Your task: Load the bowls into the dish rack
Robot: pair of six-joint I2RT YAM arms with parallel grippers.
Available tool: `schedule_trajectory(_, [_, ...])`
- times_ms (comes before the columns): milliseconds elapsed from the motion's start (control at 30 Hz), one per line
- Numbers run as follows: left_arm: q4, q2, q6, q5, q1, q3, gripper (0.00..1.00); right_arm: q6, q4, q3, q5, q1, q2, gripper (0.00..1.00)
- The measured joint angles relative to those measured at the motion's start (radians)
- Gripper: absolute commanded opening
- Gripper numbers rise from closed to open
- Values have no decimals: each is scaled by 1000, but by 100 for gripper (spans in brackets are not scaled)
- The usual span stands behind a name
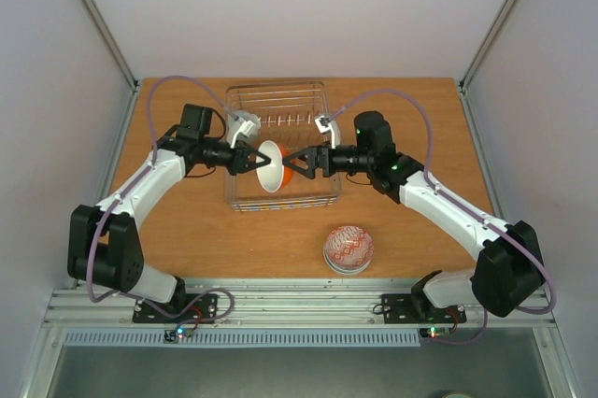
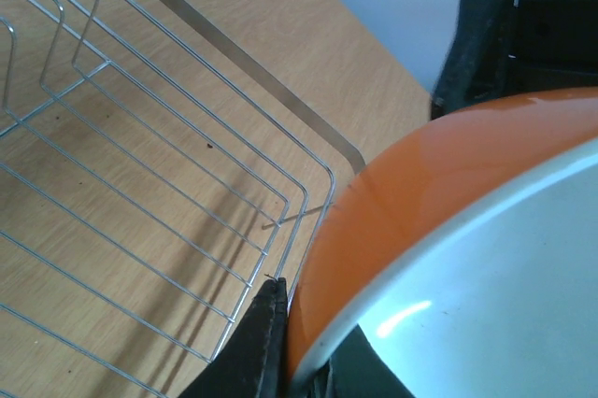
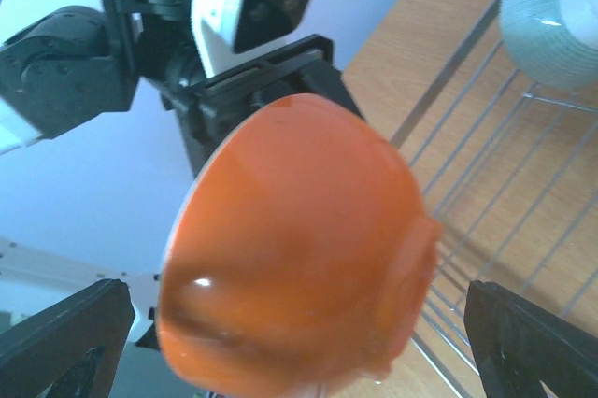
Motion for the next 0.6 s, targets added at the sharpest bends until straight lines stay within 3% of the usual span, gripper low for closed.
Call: schedule_trajectory(600, [22,-3,-8,-35,0,-5,0,39,63,-25,-64,7,3,99])
